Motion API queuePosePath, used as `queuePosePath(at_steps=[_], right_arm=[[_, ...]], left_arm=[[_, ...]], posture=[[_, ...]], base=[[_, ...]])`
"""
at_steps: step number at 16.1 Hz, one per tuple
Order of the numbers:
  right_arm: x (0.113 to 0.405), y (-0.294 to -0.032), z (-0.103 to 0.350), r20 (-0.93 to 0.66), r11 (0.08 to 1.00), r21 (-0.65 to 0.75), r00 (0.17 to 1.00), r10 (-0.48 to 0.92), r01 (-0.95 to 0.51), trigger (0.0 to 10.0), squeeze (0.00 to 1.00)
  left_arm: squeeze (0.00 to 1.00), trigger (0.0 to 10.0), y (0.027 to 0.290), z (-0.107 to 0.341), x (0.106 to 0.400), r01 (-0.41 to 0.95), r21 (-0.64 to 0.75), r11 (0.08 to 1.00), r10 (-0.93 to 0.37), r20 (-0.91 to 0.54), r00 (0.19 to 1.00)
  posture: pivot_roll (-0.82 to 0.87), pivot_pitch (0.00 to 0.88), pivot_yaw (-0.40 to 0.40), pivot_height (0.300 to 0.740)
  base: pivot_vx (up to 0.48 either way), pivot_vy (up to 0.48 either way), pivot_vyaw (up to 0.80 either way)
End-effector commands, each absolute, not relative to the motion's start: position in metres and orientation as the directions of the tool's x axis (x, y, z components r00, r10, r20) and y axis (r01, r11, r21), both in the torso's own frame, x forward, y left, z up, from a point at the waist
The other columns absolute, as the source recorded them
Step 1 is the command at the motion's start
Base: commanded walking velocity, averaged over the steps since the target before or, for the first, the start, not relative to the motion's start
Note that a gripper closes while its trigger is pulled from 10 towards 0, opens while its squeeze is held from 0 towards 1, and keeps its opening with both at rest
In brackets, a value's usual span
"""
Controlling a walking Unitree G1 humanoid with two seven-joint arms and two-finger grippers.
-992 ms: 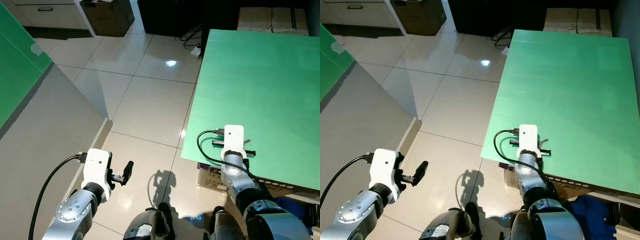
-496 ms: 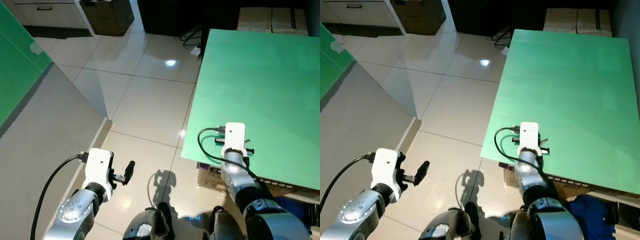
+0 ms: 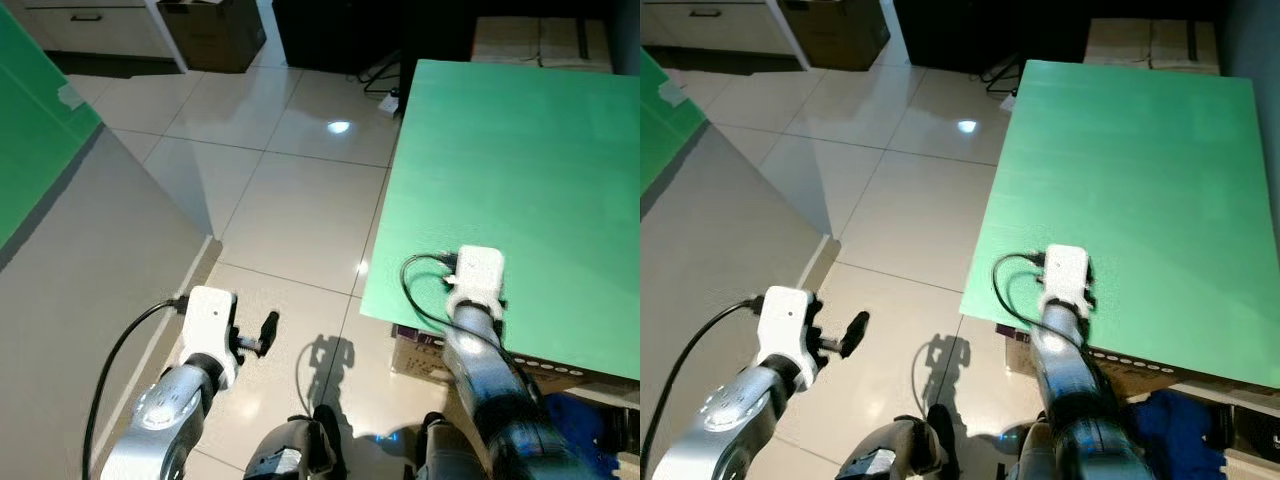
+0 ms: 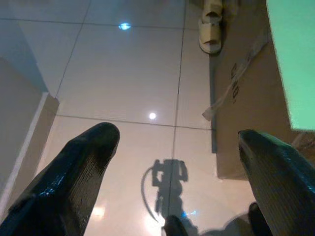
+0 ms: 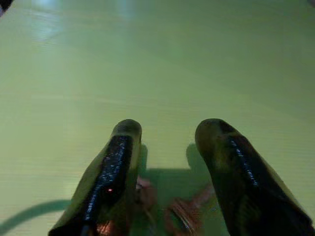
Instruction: Hang keys on a hook
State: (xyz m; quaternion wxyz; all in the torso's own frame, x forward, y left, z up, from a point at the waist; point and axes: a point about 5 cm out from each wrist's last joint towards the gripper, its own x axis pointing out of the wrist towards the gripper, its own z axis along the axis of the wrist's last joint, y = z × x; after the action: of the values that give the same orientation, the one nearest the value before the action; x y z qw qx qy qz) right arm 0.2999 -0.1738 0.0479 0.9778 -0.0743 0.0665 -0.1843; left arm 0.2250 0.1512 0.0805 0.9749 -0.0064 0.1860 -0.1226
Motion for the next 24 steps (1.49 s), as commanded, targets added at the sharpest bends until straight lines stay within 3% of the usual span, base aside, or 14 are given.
queuePosePath(at_steps=[1,6,7,8,11,13,19,24], right_arm=[[0.296,-0.168,0.05,-0.108,0.932,-0.145,0.931,-0.348,0.331,10.0,1.0],[0.236,-0.177,0.059,-0.143,0.948,-0.136,0.941,-0.308,0.289,10.0,1.0],[0.231,-0.171,0.06,-0.142,0.973,-0.099,0.965,-0.221,0.209,10.0,0.42],[0.226,-0.163,0.063,-0.141,0.992,-0.068,0.983,-0.116,0.107,10.0,0.0],[0.225,-0.171,0.061,-0.153,0.995,-0.053,0.984,-0.092,0.085,10.0,0.0],[0.239,-0.178,0.062,-0.171,0.994,-0.072,0.98,-0.097,0.086,10.0,0.0],[0.252,-0.197,0.063,-0.228,0.986,-0.161,0.974,0.006,-0.044,10.0,0.0],[0.256,-0.194,0.057,-0.24,0.987,-0.155,0.971,0.004,-0.042,10.0,0.0]], left_arm=[[0.0,10.0,0.157,0.075,0.224,0.209,-0.048,0.977,-0.212,-0.377,0.902],[0.0,10.0,0.14,0.065,0.254,0.217,-0.076,0.973,-0.23,-0.34,0.912],[0.0,10.0,0.139,0.062,0.259,0.219,-0.076,0.973,-0.232,-0.344,0.91],[0.0,10.0,0.14,0.06,0.265,0.216,-0.088,0.972,-0.233,-0.345,0.909],[0.0,10.0,0.165,0.071,0.282,0.152,-0.224,0.963,-0.209,-0.256,0.944],[0.0,10.0,0.183,0.063,0.287,0.11,-0.204,0.973,-0.161,-0.253,0.954],[0.0,10.0,0.134,0.026,0.278,0.121,-0.262,0.957,-0.205,-0.324,0.924],[0.0,10.0,0.122,0.026,0.277,0.159,-0.223,0.962,-0.224,-0.306,0.925]], posture=[[-0.11,0.189,0.154,0.74],[-0.24,0.095,0.132,0.74],[-0.25,0.074,0.144,0.74],[-0.27,0.052,0.147,0.74],[-0.3,0.0,0.154,0.74],[-0.33,0.0,0.131,0.74],[-0.36,0.0,0.005,0.74],[-0.34,0.0,0.026,0.74]], base=[[0.0,0.0,0.0],[0.0,0.0,0.0],[0.0,0.0,0.0],[0.0,0.0,0.0],[0.0,0.0,0.0],[0.0,0.0,0.0],[0.0,0.0,0.0],[0.0,0.0,0.0]])
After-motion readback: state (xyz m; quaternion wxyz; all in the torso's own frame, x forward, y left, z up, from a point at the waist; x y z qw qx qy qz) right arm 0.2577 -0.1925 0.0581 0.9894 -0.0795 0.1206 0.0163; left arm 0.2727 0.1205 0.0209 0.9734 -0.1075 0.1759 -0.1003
